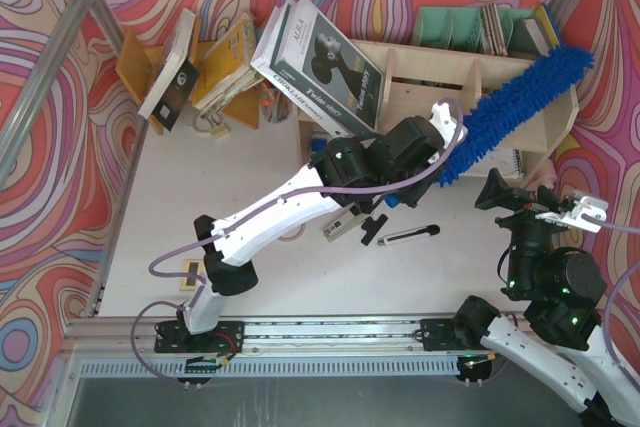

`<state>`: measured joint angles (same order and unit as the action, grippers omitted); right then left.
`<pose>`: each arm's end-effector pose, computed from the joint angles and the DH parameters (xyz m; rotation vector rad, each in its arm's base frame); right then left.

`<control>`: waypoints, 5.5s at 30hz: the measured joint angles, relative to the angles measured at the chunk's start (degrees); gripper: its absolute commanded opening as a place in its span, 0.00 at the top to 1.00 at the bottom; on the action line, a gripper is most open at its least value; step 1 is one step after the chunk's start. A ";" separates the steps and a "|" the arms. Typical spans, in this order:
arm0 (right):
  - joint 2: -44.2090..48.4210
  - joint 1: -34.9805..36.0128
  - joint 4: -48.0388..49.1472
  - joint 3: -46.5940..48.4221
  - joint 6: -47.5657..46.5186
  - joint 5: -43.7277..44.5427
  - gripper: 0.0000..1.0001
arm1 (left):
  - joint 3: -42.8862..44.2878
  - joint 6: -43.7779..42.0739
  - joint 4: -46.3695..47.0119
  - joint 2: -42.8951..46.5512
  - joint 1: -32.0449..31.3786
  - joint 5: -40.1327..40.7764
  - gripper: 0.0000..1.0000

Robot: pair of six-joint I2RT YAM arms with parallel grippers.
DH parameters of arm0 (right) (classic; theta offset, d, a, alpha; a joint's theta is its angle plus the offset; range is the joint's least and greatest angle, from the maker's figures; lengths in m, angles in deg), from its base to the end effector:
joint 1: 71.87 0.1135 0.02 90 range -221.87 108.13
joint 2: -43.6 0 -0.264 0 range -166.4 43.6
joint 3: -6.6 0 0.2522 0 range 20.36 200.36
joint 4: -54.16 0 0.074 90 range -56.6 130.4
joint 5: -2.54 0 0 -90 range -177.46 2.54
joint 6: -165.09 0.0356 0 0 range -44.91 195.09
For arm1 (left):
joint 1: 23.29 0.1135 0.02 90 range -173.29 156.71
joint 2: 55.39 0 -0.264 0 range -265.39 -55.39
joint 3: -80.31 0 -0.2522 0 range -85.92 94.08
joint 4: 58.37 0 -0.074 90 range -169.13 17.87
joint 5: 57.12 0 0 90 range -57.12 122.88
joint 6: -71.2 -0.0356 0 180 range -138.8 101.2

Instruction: Dust the bookshelf with a duster

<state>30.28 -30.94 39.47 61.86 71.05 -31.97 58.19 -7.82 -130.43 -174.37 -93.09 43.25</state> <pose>0.0452 0.0004 0.3860 0.4107 1.2423 0.0197 0.1564 -0.4065 0.4432 0.9875 1.9722 -0.6202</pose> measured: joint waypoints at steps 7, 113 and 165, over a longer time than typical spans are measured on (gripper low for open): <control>0.00 0.00 0.02 0.00 -0.02 0.02 0.01 | -0.44 -0.52 0.35 0.07 -1.51 -2.21 1.00; -0.59 -0.11 -3.04 -0.70 1.51 0.37 0.01 | -53.79 28.63 10.67 33.53 -23.08 33.86 1.00; -0.24 -0.11 -3.02 -0.68 1.49 -0.07 0.01 | -57.13 37.13 3.32 28.55 -19.04 31.69 1.00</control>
<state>30.04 -31.05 36.46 61.18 72.54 -32.04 1.06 29.32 -127.11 -145.82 -112.13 74.94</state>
